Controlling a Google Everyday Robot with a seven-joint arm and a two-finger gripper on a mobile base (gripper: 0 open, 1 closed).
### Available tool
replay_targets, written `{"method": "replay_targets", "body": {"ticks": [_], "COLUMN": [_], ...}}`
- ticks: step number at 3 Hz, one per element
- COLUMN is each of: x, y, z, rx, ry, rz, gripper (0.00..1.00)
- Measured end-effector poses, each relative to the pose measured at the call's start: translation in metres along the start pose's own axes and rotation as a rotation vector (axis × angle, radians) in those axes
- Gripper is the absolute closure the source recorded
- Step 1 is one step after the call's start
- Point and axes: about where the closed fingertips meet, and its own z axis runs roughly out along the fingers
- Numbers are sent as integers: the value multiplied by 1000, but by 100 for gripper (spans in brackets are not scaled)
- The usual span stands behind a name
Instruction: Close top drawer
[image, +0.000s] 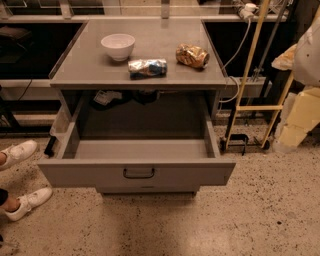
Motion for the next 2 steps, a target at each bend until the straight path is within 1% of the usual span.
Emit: {"method": "replay_targets", "body": {"ticks": [1, 2], "x": [0, -12], "y": [0, 27], "z": [0, 19], "rx": [0, -92], "ry": [0, 16], "rz": [0, -82], "gripper": [0, 0]}}
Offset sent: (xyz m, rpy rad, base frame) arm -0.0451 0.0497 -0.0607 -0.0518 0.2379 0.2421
